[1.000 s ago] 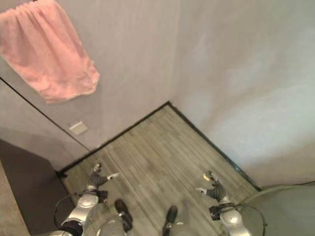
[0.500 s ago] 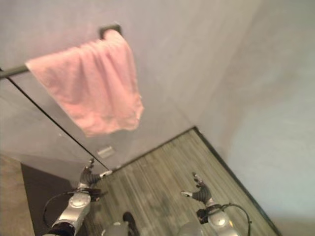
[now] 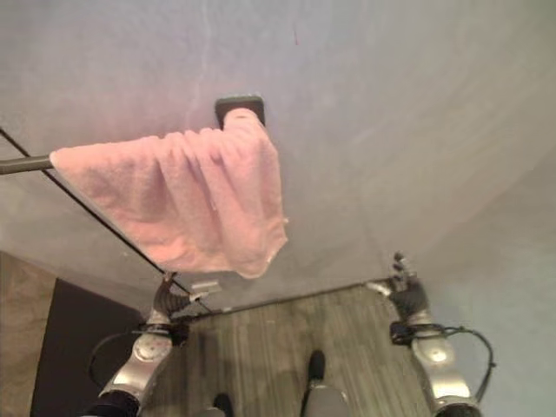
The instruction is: Put brush and paste in cup on sink, flatten towel.
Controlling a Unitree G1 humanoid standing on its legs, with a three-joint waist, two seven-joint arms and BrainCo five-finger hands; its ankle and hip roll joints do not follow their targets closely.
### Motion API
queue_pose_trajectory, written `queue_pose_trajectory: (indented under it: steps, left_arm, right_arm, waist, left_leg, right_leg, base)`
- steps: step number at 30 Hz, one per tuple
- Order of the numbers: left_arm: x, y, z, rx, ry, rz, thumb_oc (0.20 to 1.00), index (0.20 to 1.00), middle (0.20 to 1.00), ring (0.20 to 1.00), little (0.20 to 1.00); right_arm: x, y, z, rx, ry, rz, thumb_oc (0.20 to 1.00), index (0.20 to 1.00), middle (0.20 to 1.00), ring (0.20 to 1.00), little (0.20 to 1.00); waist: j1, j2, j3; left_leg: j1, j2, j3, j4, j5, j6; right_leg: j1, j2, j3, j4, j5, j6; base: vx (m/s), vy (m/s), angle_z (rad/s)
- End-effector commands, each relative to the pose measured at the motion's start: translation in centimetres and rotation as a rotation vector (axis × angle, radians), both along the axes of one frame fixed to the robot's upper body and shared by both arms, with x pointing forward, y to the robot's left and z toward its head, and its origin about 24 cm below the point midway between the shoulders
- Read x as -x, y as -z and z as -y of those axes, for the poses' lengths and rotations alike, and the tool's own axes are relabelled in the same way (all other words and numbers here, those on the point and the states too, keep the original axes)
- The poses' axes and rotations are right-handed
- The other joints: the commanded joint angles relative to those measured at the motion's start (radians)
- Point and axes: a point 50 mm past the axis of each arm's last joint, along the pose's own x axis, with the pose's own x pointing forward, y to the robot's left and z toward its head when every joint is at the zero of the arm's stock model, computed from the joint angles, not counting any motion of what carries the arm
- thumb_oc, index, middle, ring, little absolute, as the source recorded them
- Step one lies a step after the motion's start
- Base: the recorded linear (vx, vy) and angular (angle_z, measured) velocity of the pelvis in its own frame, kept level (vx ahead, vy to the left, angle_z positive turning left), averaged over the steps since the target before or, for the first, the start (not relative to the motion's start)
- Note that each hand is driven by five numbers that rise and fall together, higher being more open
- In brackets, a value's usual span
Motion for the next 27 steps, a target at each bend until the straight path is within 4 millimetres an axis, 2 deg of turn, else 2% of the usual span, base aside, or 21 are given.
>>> queue_pose_trajectory:
  steps: [1,4,7,8,9,10,11,12,13,14,15,16,18,20,21,22,23,24,26,27]
  left_arm:
    - [0.6,-3.0,-3.3,-0.100,0.011,0.124,1.000,1.000,1.000,1.000,1.000]
    - [1.2,-3.5,-4.1,-0.105,0.005,0.137,1.000,1.000,1.000,1.000,1.000]
    - [1.2,-5.4,-5.1,-0.152,0.050,0.181,1.000,1.000,1.000,1.000,1.000]
    - [1.2,-5.4,-5.1,-0.152,0.049,0.180,1.000,1.000,1.000,1.000,1.000]
    - [0.6,-6.9,-5.7,-0.146,0.065,0.229,1.000,1.000,1.000,1.000,1.000]
    - [0.6,-6.9,-5.7,-0.146,0.065,0.229,1.000,1.000,1.000,1.000,1.000]
    - [0.1,-7.9,-5.9,-0.133,0.087,0.256,1.000,1.000,1.000,1.000,1.000]
    - [-0.7,-9.2,-5.6,-0.104,0.112,0.306,1.000,1.000,1.000,1.000,1.000]
    - [-1.5,-10.5,-5.2,-0.073,0.144,0.355,1.000,1.000,1.000,1.000,1.000]
    - [-2.1,-11.1,-4.8,-0.063,0.177,0.370,1.000,1.000,1.000,1.000,1.000]
    - [-3.0,-12.2,-3.4,-0.004,0.282,0.388,1.000,1.000,1.000,1.000,1.000]
    - [-3.0,-12.2,-3.4,-0.004,0.283,0.388,1.000,1.000,1.000,1.000,1.000]
    - [-3.4,-13.1,-1.6,0.065,0.400,0.411,1.000,1.000,1.000,1.000,1.000]
    - [-3.9,-13.7,0.0,0.112,0.489,0.421,1.000,1.000,1.000,1.000,1.000]
    - [-4.3,-14.2,0.7,0.126,0.527,0.431,1.000,1.000,1.000,1.000,1.000]
    - [-4.3,-14.2,0.7,0.126,0.527,0.431,1.000,1.000,1.000,1.000,1.000]
    - [-4.8,-14.5,1.7,0.152,0.563,0.439,1.000,1.000,1.000,1.000,1.000]
    - [-5.3,-15.0,2.7,0.166,0.599,0.450,1.000,1.000,1.000,1.000,1.000]
    - [-5.8,-15.8,3.8,0.177,0.643,0.470,1.000,1.000,1.000,1.000,1.000]
    - [-5.8,-15.8,3.8,0.177,0.643,0.470,1.000,1.000,1.000,1.000,1.000]
  right_arm:
    - [-0.8,-3.2,-0.2,-0.080,-0.096,0.167,1.000,1.000,1.000,1.000,1.000]
    - [-1.0,-4.4,-0.1,-0.050,-0.142,0.189,1.000,1.000,1.000,1.000,1.000]
    - [-1.2,-6.7,-0.1,-0.038,-0.216,0.251,1.000,1.000,1.000,1.000,1.000]
    - [-1.2,-6.7,-0.1,-0.038,-0.217,0.251,1.000,1.000,1.000,1.000,1.000]
    - [-0.9,-7.5,0.5,-0.044,-0.209,0.278,1.000,1.000,1.000,1.000,1.000]
    - [-0.9,-7.5,0.5,-0.044,-0.209,0.278,1.000,1.000,1.000,1.000,1.000]
    - [-0.8,-7.5,0.8,-0.038,-0.196,0.271,1.000,1.000,1.000,1.000,1.000]
    - [-1.3,-7.8,0.5,-0.058,-0.193,0.286,1.000,1.000,1.000,1.000,1.000]
    - [-1.3,-8.0,0.8,-0.062,-0.190,0.288,1.000,1.000,1.000,1.000,1.000]
    - [-1.3,-8.3,1.0,-0.042,-0.190,0.285,1.000,1.000,1.000,1.000,1.000]
    - [-1.6,-8.9,1.4,-0.033,-0.195,0.291,1.000,1.000,1.000,1.000,1.000]
    - [-1.6,-8.9,1.4,-0.033,-0.195,0.291,1.000,1.000,1.000,1.000,1.000]
    - [-2.2,-9.4,1.7,-0.029,-0.198,0.296,1.000,1.000,1.000,1.000,1.000]
    - [-3.1,-9.6,1.7,-0.038,-0.196,0.292,1.000,1.000,1.000,1.000,1.000]
    - [-3.5,-9.7,1.6,-0.037,-0.196,0.293,1.000,1.000,1.000,1.000,1.000]
    - [-3.5,-9.7,1.6,-0.037,-0.195,0.293,1.000,1.000,1.000,1.000,1.000]
    - [-3.9,-9.9,1.4,-0.032,-0.197,0.293,1.000,1.000,1.000,1.000,1.000]
    - [-5.2,-10.5,0.6,-0.025,-0.205,0.314,1.000,1.000,1.000,1.000,1.000]
    - [-6.0,-10.8,-0.5,-0.057,-0.245,0.323,1.000,1.000,1.000,1.000,1.000]
    - [-6.0,-10.8,-0.5,-0.057,-0.245,0.323,1.000,1.000,1.000,1.000,1.000]
  waist:
    - [0.048,-0.044,-0.024]
    - [0.057,-0.041,-0.023]
    - [0.068,-0.036,-0.014]
    - [0.064,-0.036,-0.015]
    - [0.028,-0.028,-0.019]
    - [0.028,-0.028,-0.019]
    - [0.019,-0.025,-0.027]
    - [0.034,-0.009,-0.025]
    - [0.027,0.000,-0.033]
    - [0.020,0.005,-0.042]
    - [0.020,0.012,-0.041]
    - [0.020,0.012,-0.040]
    - [0.020,0.009,-0.046]
    - [0.022,0.008,-0.048]
    - [0.019,0.009,-0.051]
    - [0.021,0.008,-0.050]
    - [0.019,0.009,-0.053]
    - [0.017,0.019,-0.049]
    - [0.001,0.033,-0.033]
    - [0.002,0.033,-0.033]
  left_leg:
    - [-0.087,-0.101,-0.062,0.070,0.041,0.058]
    - [-0.095,-0.092,-0.072,0.077,0.043,0.047]
    - [-0.133,-0.071,-0.061,0.110,0.054,0.018]
    - [-0.137,-0.070,-0.064,0.115,0.053,0.018]
    - [-0.137,0.039,0.149,0.144,0.100,-0.014]
    - [-0.137,0.040,0.149,0.144,0.100,-0.014]
    - [-0.115,0.104,0.201,0.152,0.111,-0.046]
    - [-0.125,0.114,0.104,0.092,0.155,-0.063]
    - [-0.126,0.144,0.083,0.035,0.193,-0.081]
    - [-0.123,0.160,0.080,0.015,0.202,-0.093]
    - [-0.118,0.136,0.073,0.028,0.185,-0.073]
    - [-0.118,0.136,0.072,0.029,0.184,-0.073]
    - [-0.133,0.086,0.046,0.061,0.143,-0.055]
    - [-0.126,0.040,0.052,0.078,0.099,-0.028]
    - [-0.118,0.016,0.062,0.075,0.085,-0.013]
    - [-0.116,0.015,0.064,0.074,0.084,-0.013]
    - [-0.114,-0.009,0.072,0.070,0.076,0.000]
    - [-0.096,-0.030,0.095,0.045,0.073,0.018]
    - [-0.071,-0.038,0.121,0.010,0.088,0.033]
    - [-0.071,-0.039,0.122,0.009,0.088,0.033]
  right_leg:
    - [0.071,-0.102,-0.022,0.064,-0.040,0.116]
    - [0.081,-0.092,-0.036,0.050,-0.053,0.108]
    - [0.101,-0.085,-0.076,0.015,-0.070,0.098]
    - [0.102,-0.084,-0.080,0.014,-0.070,0.098]
    - [0.116,-0.099,-0.153,0.022,-0.081,0.099]
    - [0.116,-0.099,-0.153,0.022,-0.081,0.099]
    - [0.135,-0.103,-0.171,0.019,-0.099,0.107]
    - [0.142,-0.103,-0.179,-0.004,-0.083,0.112]
    - [0.147,-0.119,-0.184,-0.004,-0.071,0.123]
    - [0.159,-0.135,-0.185,-0.003,-0.071,0.140]
    - [0.164,-0.166,-0.189,0.007,-0.050,0.138]
    - [0.165,-0.167,-0.189,0.007,-0.050,0.139]
    - [0.165,-0.215,-0.161,0.004,0.019,0.156]
    - [0.164,-0.264,-0.136,0.009,0.074,0.165]
    - [0.155,-0.288,-0.125,0.012,0.106,0.165]
    - [0.154,-0.288,-0.123,0.012,0.106,0.165]
    - [0.142,-0.313,-0.117,0.013,0.157,0.165]
    - [0.111,-0.320,-0.133,0.053,0.149,0.164]
    - [0.059,-0.234,-0.111,0.158,0.046,0.133]
    - [0.059,-0.234,-0.110,0.159,0.046,0.133]
  base:
    - [0.11,-0.152,0.06]
    - [0.05,-0.097,0.20]
    - [0.01,-0.094,0.23]
    - [-0.02,-0.041,0.60]
    - [-0.02,-0.008,0.67]
    - [0.05,0.026,1.05]
    - [0.04,0.097,1.67]
    - [0.07,0.174,1.21]
    - [0.10,0.209,0.44]
    - [0.14,0.271,-0.32]
    - [0.10,0.196,0.06]
    - [0.04,0.224,0.26]
    - [0.08,0.230,0.02]
    - [0.08,0.313,-0.12]
    - [0.04,0.225,-0.13]
    - [0.02,0.231,-0.13]
    - [-0.01,0.322,-0.11]
    - [-0.04,0.461,-0.15]
    - [-0.04,0.330,-0.25]
    - [-0.01,0.235,-0.46]
